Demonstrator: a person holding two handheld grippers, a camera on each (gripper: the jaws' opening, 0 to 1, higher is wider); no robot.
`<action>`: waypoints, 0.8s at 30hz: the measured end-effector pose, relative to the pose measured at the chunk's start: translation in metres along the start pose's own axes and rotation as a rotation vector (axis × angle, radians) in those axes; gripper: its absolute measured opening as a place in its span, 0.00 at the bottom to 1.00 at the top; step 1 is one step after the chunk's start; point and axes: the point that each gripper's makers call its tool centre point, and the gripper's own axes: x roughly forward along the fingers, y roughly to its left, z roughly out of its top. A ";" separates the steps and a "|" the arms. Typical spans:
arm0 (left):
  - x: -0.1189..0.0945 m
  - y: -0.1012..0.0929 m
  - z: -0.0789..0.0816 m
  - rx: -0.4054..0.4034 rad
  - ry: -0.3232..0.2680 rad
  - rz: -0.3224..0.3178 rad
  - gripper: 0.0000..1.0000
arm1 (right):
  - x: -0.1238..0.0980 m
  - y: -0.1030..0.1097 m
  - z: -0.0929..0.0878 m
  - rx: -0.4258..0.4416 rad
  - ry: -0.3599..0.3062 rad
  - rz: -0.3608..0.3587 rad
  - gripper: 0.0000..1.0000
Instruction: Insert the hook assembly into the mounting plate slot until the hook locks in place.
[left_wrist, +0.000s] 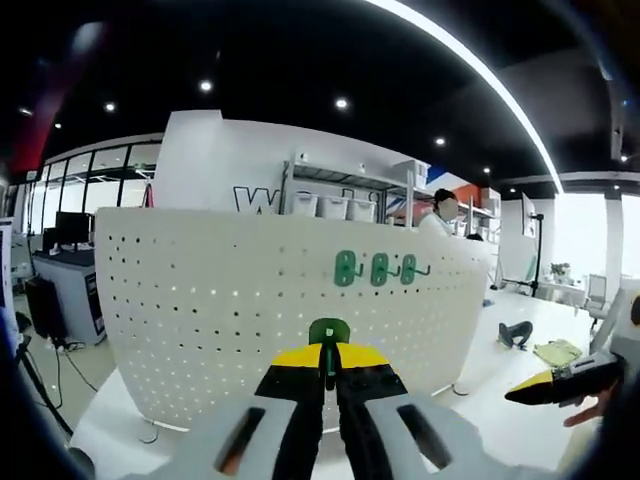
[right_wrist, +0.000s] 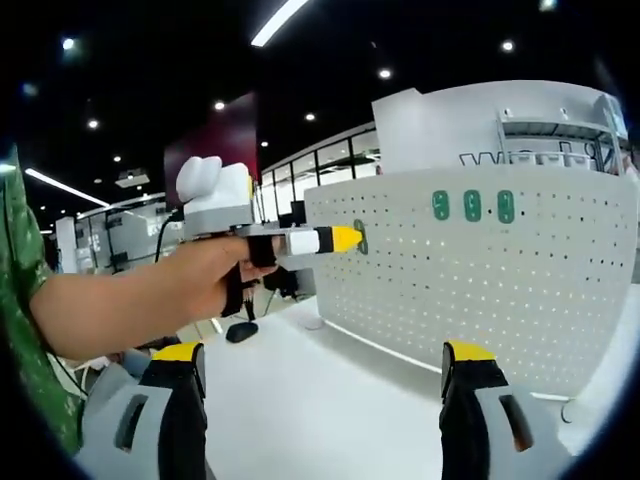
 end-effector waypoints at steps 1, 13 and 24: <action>0.003 0.000 0.003 -0.005 -0.005 0.006 0.03 | 0.000 0.000 0.000 -0.001 0.000 0.000 1.00; 0.033 -0.002 0.024 0.013 -0.029 0.052 0.03 | 0.000 -0.010 -0.002 0.011 0.000 -0.013 1.00; 0.064 0.001 0.048 0.013 -0.039 0.090 0.03 | 0.000 -0.018 -0.006 0.025 0.004 -0.021 1.00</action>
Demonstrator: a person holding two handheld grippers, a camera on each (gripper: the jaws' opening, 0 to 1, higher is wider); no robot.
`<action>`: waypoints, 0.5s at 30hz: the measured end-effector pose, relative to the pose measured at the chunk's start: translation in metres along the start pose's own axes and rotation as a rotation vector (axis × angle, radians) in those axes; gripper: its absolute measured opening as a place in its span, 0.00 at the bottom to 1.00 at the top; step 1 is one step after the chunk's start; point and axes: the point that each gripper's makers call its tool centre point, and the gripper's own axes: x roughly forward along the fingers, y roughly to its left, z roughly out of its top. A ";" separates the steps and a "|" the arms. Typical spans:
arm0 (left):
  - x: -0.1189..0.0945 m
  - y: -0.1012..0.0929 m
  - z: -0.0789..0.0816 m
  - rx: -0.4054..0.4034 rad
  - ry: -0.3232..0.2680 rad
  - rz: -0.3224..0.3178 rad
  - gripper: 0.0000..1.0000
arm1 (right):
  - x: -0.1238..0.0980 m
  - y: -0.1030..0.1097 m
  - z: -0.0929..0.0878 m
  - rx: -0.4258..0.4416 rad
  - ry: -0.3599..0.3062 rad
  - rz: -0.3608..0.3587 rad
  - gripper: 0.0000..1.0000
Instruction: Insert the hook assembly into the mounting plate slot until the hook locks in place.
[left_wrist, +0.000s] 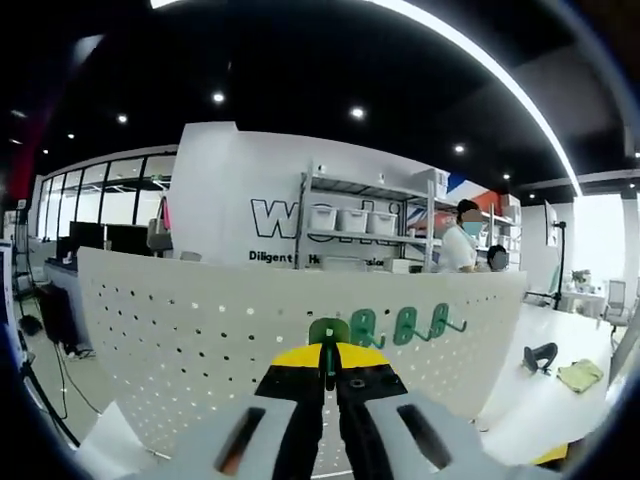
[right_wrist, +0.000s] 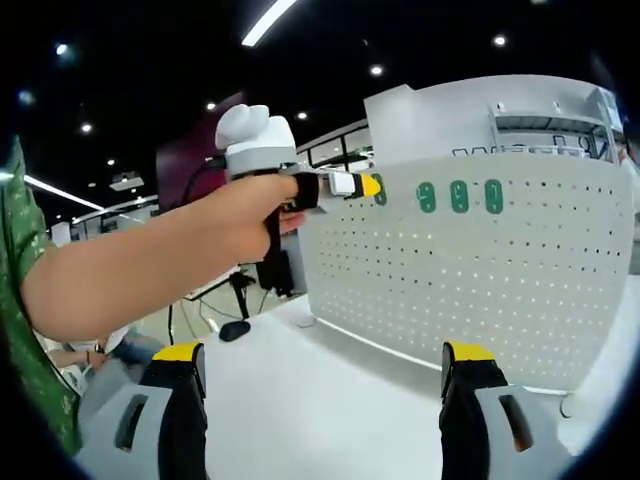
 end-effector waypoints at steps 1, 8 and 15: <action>0.002 0.000 0.000 0.002 0.002 0.002 0.03 | 0.000 -0.001 0.000 0.001 -0.001 -0.001 1.00; 0.016 0.006 -0.002 0.005 0.019 0.021 0.03 | -0.002 -0.008 0.000 0.010 -0.007 -0.008 1.00; 0.022 0.004 -0.002 -0.002 0.025 0.028 0.03 | 0.000 -0.008 -0.001 0.019 -0.010 -0.002 1.00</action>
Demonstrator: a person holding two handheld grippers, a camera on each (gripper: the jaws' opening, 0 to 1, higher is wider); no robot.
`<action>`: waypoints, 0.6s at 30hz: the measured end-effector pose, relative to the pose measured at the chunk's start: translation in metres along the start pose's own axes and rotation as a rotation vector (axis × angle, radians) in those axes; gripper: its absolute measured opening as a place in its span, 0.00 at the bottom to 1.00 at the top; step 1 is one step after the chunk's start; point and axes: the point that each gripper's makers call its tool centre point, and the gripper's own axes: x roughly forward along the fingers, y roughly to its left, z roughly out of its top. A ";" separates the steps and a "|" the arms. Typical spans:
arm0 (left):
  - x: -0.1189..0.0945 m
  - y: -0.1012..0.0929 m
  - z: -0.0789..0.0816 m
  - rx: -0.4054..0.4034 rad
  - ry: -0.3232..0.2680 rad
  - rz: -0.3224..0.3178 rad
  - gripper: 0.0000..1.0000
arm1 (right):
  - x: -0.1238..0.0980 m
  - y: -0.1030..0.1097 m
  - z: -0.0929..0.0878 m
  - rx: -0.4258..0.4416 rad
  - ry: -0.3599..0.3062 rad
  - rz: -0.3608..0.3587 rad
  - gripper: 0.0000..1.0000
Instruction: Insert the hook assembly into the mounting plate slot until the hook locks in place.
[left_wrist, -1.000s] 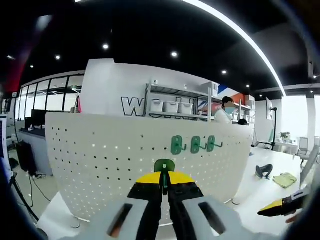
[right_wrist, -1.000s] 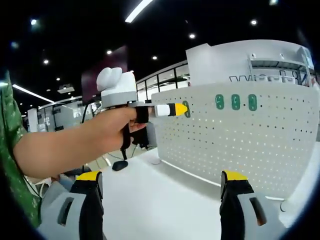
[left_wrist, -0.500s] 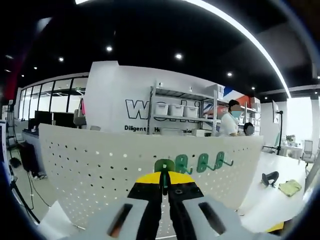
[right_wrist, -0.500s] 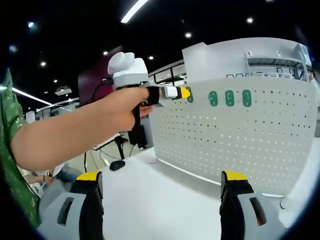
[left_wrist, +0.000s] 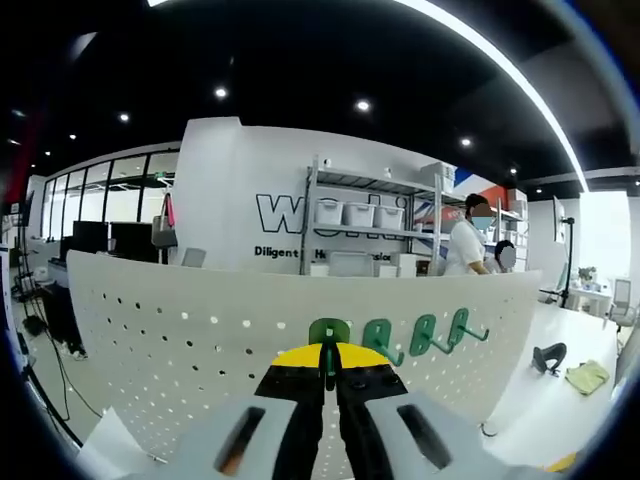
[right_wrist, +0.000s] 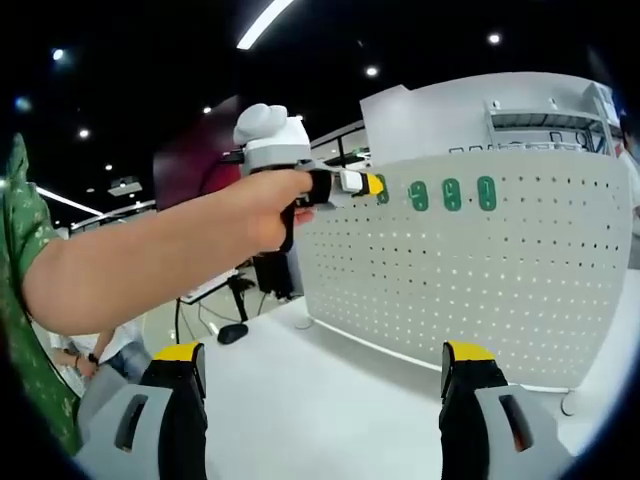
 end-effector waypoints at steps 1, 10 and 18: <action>0.000 0.001 -0.001 0.001 0.005 0.008 0.03 | 0.000 0.000 0.000 0.001 0.000 0.000 1.00; 0.004 0.000 -0.001 -0.002 0.022 0.017 0.03 | 0.000 -0.003 0.000 0.006 -0.003 0.000 1.00; 0.008 0.002 -0.002 -0.002 0.038 0.024 0.03 | 0.002 -0.004 0.002 0.007 -0.008 0.005 1.00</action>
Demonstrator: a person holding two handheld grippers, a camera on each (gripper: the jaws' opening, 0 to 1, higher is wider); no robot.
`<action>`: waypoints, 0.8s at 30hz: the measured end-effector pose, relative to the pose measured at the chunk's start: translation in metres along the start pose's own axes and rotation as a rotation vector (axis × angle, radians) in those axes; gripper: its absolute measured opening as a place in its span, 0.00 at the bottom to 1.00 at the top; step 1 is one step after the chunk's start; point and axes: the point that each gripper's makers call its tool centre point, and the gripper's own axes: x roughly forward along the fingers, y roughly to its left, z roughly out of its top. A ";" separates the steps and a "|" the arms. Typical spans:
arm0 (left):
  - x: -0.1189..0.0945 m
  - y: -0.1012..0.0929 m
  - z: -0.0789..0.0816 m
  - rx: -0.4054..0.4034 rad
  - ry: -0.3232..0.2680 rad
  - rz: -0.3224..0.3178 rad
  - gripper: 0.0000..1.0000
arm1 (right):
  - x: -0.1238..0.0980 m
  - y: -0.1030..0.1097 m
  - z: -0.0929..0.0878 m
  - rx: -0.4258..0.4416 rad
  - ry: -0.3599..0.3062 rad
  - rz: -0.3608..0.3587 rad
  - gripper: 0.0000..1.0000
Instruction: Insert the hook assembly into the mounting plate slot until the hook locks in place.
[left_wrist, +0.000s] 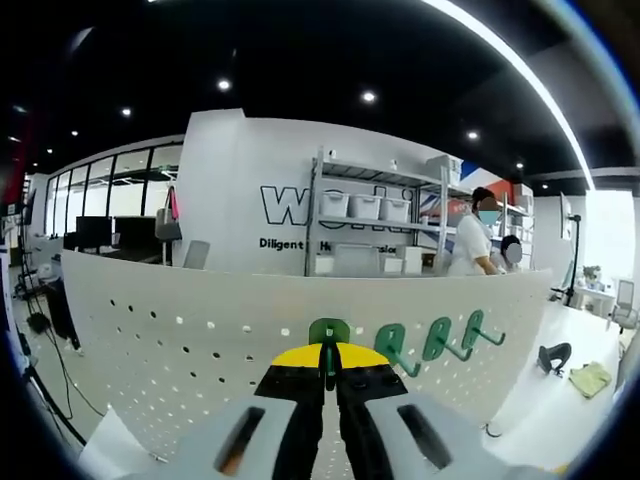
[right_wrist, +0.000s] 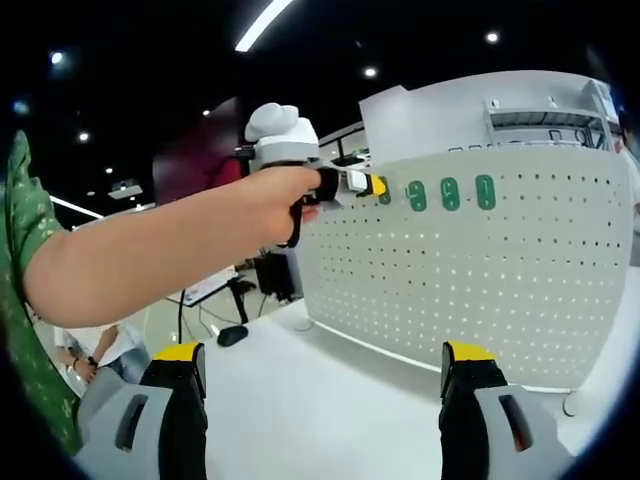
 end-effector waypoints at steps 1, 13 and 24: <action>0.001 0.000 0.000 0.000 0.004 0.000 0.03 | 0.000 0.000 0.000 0.001 0.000 0.001 1.00; 0.006 0.001 -0.001 -0.001 0.024 0.006 0.03 | -0.001 0.001 -0.001 0.004 -0.002 0.005 1.00; 0.008 0.003 0.000 0.001 0.030 0.013 0.03 | 0.000 0.000 -0.005 0.011 0.002 0.007 0.99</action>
